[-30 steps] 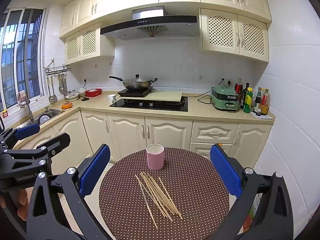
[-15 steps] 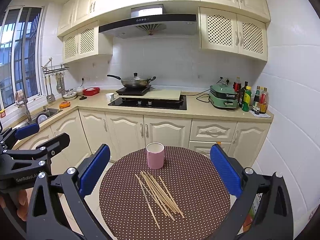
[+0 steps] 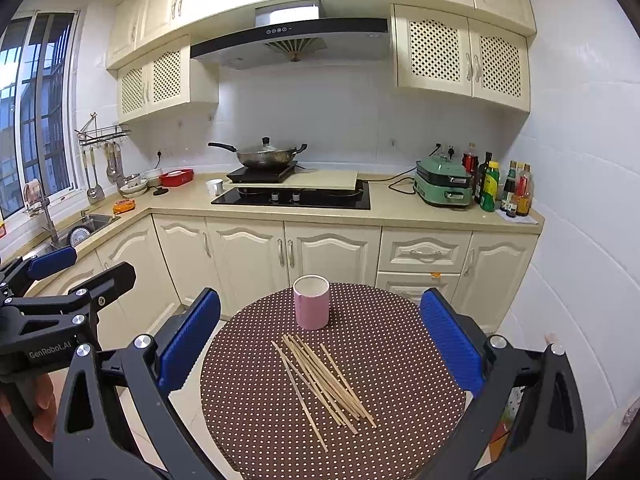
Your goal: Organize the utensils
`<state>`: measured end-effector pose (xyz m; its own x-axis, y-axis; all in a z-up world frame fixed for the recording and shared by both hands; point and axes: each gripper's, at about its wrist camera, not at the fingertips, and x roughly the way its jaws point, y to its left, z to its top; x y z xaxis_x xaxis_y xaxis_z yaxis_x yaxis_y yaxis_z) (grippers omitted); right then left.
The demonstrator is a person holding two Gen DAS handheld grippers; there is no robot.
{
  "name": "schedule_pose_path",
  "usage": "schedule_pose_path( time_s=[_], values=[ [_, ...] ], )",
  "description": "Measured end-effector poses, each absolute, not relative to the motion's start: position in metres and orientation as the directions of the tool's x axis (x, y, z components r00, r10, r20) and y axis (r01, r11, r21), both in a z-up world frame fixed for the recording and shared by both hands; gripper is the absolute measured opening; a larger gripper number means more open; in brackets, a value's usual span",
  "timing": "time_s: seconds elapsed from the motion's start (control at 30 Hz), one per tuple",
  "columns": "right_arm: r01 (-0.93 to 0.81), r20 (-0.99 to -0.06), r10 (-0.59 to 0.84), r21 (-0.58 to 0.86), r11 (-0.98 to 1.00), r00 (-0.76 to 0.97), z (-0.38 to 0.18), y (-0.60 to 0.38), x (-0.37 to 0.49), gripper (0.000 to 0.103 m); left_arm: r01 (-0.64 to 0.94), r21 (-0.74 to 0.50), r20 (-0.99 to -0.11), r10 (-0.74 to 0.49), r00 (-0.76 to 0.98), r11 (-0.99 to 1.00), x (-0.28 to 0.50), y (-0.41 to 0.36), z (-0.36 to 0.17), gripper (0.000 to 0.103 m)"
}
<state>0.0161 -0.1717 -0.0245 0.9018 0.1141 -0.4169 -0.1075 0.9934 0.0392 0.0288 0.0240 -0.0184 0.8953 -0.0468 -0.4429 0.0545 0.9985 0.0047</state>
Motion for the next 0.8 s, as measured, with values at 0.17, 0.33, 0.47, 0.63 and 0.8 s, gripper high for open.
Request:
schedule_pose_path(
  time_s=[0.17,0.33,0.47,0.63,0.8],
  values=[
    [-0.098,-0.450,0.119,0.070,0.993,0.885,-0.032,-0.179,0.030,0.096,0.046,-0.006,-0.458,-0.043,0.888,0.999,0.039,0.026,-0.025,0.098],
    [-0.110,-0.495,0.130,0.070,0.991,0.859,-0.046,-0.192,0.053,0.084,0.038,-0.019,-0.530,-0.042,0.847,0.999,0.063,0.020,-0.048,0.098],
    [-0.132,-0.566,0.155,0.082,0.988,0.810,-0.069,-0.203,0.085,0.073,0.028,-0.024,-0.614,-0.036,0.788,0.999,0.090,0.009,-0.081,0.098],
    [-0.195,-0.672,0.211,0.101,0.976,0.710,-0.109,-0.213,0.133,0.059,-0.009,-0.039,-0.754,-0.024,0.657,0.999,0.141,-0.010,-0.136,0.098],
    [-0.272,-0.787,0.276,0.143,0.952,0.552,-0.166,-0.219,0.187,0.043,-0.083,-0.115,-0.866,-0.059,0.497,0.990,0.192,-0.023,-0.203,0.093]
  ],
)
